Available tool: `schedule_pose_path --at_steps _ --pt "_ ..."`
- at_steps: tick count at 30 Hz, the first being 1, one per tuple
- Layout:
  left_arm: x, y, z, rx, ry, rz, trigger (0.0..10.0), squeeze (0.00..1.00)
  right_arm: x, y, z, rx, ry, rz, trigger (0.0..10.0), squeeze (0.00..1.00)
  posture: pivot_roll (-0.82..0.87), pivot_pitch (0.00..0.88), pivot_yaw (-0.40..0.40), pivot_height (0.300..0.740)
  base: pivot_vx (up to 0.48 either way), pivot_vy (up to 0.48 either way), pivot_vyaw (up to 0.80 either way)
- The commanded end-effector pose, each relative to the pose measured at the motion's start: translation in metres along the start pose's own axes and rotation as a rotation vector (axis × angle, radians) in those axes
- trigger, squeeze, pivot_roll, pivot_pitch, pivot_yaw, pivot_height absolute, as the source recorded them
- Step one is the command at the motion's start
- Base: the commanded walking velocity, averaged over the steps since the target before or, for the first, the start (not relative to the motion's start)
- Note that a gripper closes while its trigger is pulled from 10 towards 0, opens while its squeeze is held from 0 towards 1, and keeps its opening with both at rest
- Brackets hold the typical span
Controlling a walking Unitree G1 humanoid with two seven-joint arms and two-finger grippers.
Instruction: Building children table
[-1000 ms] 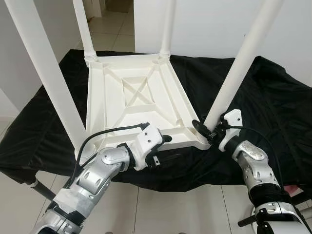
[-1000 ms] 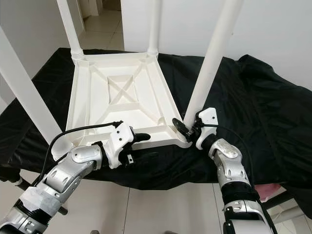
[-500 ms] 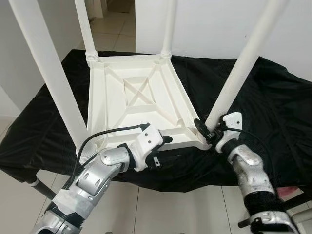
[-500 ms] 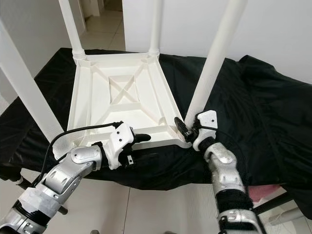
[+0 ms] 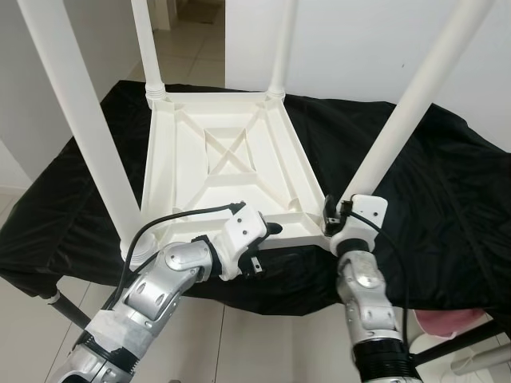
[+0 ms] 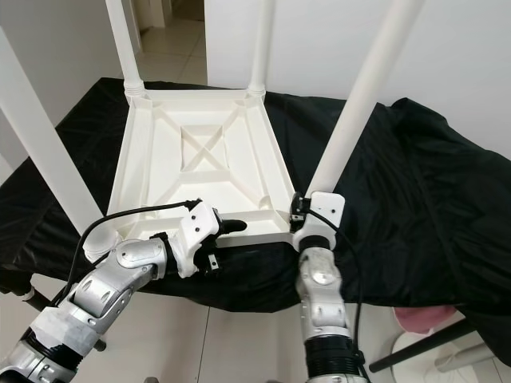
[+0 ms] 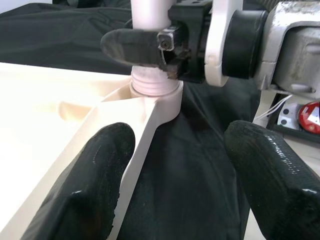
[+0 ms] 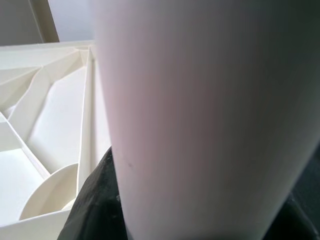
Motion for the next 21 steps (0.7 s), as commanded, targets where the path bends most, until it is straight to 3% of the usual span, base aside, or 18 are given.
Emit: schedule_pose_path --at_steps 1,6,7,10,18,19,21 --pt "0.0 0.0 0.0 -0.039 0.002 0.014 10.0 0.0 -0.017 -0.006 0.001 -0.02 -0.005 0.085 10.0 0.0 -0.02 0.0 -0.067 0.74 0.0 0.0 0.0" --pt "0.001 0.001 0.001 -0.037 0.006 0.013 10.0 0.0 -0.011 -0.005 -0.003 -0.011 0.01 0.056 10.0 0.0 -0.02 0.0 -0.069 0.74 0.0 0.0 0.0" --pt "0.001 0.0 0.001 -0.034 0.006 0.012 10.0 0.0 -0.008 -0.005 -0.003 0.037 0.033 0.034 10.0 1.0 -0.01 0.0 -0.071 0.74 0.0 0.0 0.0" --pt "0.001 -0.001 0.001 -0.033 0.006 0.011 10.0 0.0 -0.002 -0.008 -0.004 0.142 0.044 -0.011 10.0 1.0 -0.02 0.0 -0.07 0.74 0.0 0.0 0.0" --pt "0.001 -0.002 0.0 -0.032 0.004 0.011 10.0 0.0 0.002 -0.008 -0.015 0.237 0.033 -0.029 10.0 1.0 -0.02 0.0 -0.066 0.74 0.0 0.0 0.0" --pt "0.002 -0.002 0.0 -0.032 0.003 0.01 10.0 0.0 0.004 -0.008 -0.019 0.294 0.031 -0.04 10.0 0.0 -0.02 0.0 -0.066 0.74 0.0 0.0 0.0" --pt "0.003 -0.002 0.001 -0.031 0.003 0.008 10.0 0.0 0.007 -0.007 -0.023 0.351 0.03 -0.053 10.0 0.0 -0.03 0.0 -0.063 0.74 0.0 0.0 0.0"
Point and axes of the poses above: a point about 5 cm out from each wrist's last joint towards the gripper, its own y axis pointing out of the wrist towards the gripper, its own x axis along the axis of the wrist's last joint, z = x × y, the point moved 2 cm from there along y, pointing out of the wrist towards the gripper, and after that the axes turned 3 degrees about -y, right-handed, at the moved point
